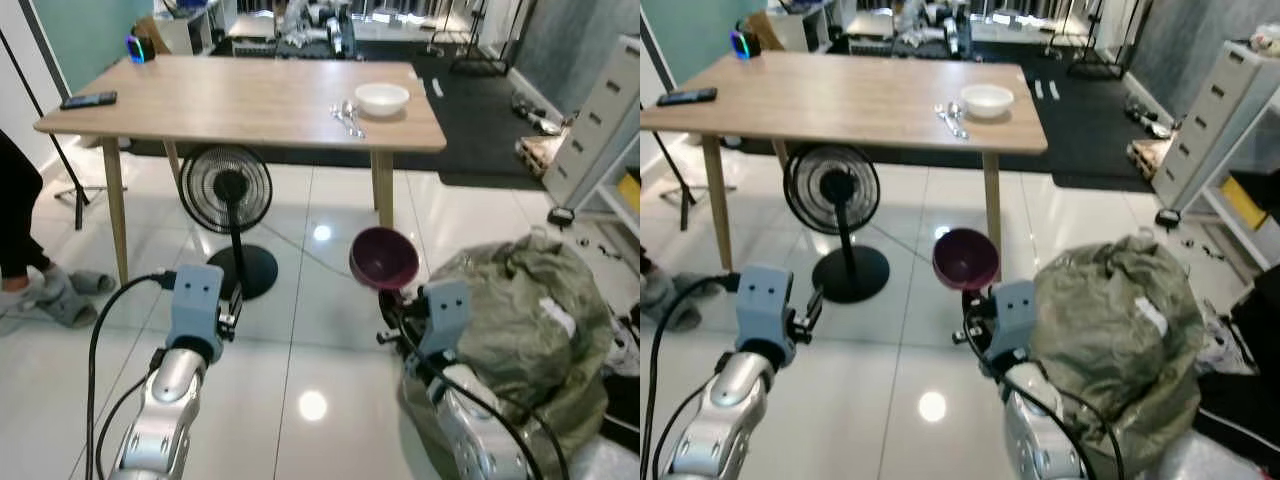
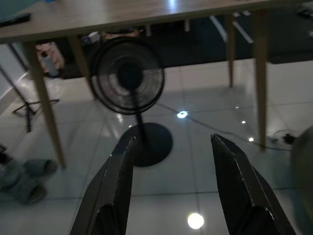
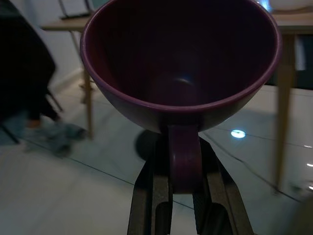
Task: Setting the table
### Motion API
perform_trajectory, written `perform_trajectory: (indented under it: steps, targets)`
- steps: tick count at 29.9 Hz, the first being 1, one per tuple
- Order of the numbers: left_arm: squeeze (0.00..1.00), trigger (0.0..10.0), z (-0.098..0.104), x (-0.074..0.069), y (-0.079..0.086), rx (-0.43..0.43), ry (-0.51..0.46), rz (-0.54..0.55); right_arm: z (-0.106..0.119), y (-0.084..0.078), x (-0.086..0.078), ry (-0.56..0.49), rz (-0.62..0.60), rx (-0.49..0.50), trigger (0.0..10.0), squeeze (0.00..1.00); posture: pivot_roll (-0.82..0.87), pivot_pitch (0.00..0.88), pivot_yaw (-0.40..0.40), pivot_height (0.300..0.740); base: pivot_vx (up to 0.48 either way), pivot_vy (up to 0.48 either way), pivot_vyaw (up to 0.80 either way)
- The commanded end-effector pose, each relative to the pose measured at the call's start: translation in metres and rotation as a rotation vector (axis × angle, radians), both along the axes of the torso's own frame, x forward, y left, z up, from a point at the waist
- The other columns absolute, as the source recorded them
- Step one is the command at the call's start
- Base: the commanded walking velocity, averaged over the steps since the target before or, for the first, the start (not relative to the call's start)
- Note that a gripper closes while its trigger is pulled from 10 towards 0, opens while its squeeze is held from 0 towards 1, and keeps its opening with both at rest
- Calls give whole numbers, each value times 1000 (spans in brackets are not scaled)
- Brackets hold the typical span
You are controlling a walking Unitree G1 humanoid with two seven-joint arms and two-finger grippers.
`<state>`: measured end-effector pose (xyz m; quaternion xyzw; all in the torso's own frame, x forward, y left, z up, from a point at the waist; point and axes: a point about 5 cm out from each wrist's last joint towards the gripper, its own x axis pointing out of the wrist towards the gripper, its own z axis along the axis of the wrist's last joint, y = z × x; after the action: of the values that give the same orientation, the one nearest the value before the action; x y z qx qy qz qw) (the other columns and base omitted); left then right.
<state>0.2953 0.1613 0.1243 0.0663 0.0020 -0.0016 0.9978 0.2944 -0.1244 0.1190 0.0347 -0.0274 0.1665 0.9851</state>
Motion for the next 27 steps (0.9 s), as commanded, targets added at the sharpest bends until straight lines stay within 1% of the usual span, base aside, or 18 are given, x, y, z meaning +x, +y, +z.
perform_trajectory:
  steps: [1,11,27]
  targets:
    - [0,10000,-4,0,2,10,15,13,1,3,-1,-9,13,14,10000,0,-26,0,94,740,480,0,0]
    - [0,10000,-4,0,2,13,14,13,2,2,0,-8,4,24,10000,0,-24,0,95,740,480,0,0]
    - [0,10000,-4,-1,1,11,14,12,4,0,2,-4,-8,31,10000,0,-21,0,95,740,480,0,-780]
